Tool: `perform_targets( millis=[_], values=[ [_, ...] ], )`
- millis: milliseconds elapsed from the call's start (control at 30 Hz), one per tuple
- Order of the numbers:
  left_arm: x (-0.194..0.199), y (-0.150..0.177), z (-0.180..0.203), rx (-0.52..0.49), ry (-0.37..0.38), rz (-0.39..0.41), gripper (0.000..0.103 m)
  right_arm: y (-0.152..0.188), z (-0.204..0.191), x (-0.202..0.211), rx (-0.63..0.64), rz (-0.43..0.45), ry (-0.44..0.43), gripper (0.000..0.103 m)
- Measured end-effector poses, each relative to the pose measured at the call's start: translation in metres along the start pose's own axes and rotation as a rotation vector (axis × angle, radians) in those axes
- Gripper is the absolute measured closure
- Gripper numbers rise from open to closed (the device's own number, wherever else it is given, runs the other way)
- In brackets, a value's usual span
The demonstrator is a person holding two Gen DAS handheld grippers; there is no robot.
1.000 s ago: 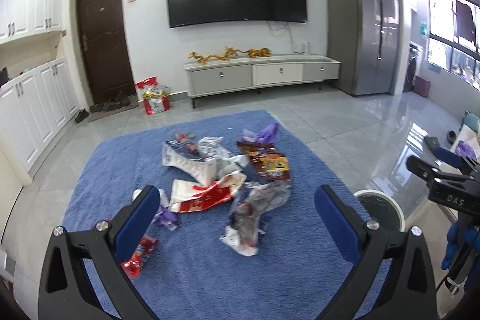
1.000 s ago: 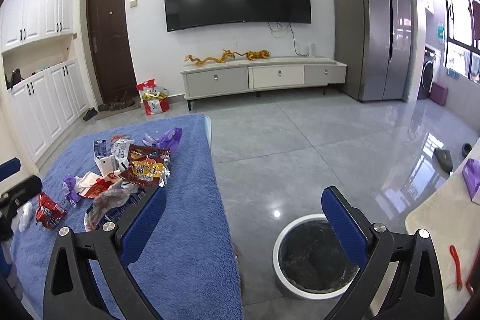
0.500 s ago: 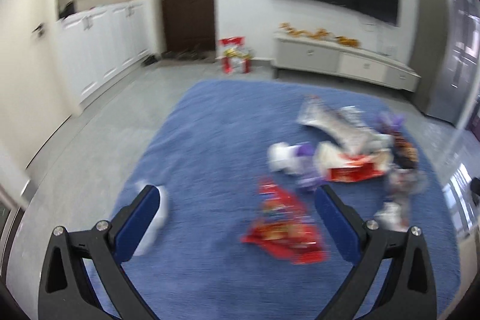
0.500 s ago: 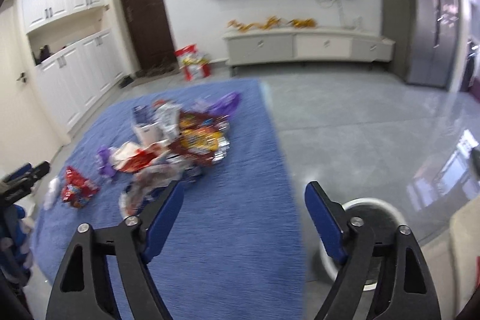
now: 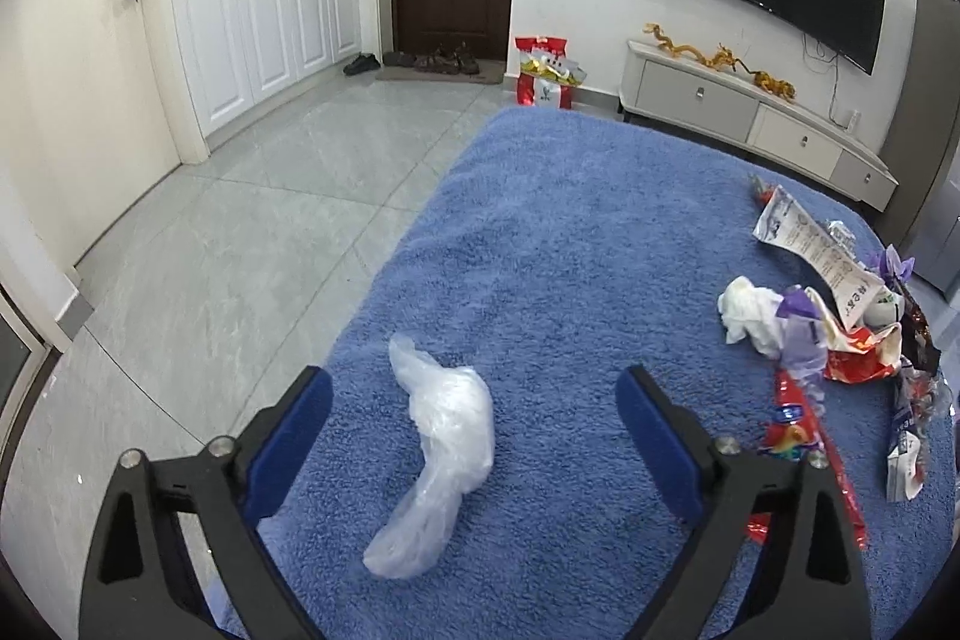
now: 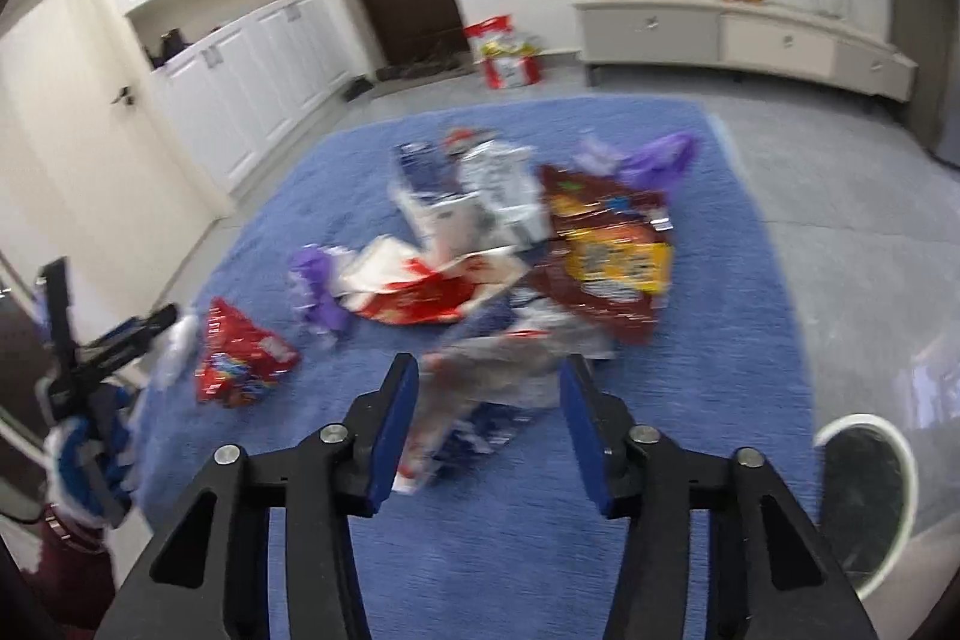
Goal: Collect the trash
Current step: 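Grasp the clear plastic bag with the left tool while the right tool grasps a clear wrapper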
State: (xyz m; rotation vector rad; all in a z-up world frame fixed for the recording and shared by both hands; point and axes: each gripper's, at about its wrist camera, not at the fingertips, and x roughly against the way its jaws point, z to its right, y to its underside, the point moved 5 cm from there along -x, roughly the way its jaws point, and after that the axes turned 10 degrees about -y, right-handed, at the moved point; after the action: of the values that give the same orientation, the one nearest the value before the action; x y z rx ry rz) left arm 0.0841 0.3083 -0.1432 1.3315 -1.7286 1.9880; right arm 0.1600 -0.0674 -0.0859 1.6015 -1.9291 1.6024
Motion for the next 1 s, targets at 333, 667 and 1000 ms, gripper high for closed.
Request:
perform_targets(
  millis=[333,667,1000],
  values=[
    [-0.017,0.009,0.005,-0.007,0.027,-0.048,0.018,-0.003,0.002,-0.049,-0.148,-0.147,-0.065,0.063],
    [-0.027,0.019,0.013,-0.015,0.078,-0.094,0.071,-0.003,0.011,-0.061,-0.186,-0.142,-0.063,0.079],
    [0.011,0.013,0.010,0.036,0.208,-0.038,0.073,-0.001,-0.010,-0.024,-0.053,-0.067,-0.089,0.081]
  ],
)
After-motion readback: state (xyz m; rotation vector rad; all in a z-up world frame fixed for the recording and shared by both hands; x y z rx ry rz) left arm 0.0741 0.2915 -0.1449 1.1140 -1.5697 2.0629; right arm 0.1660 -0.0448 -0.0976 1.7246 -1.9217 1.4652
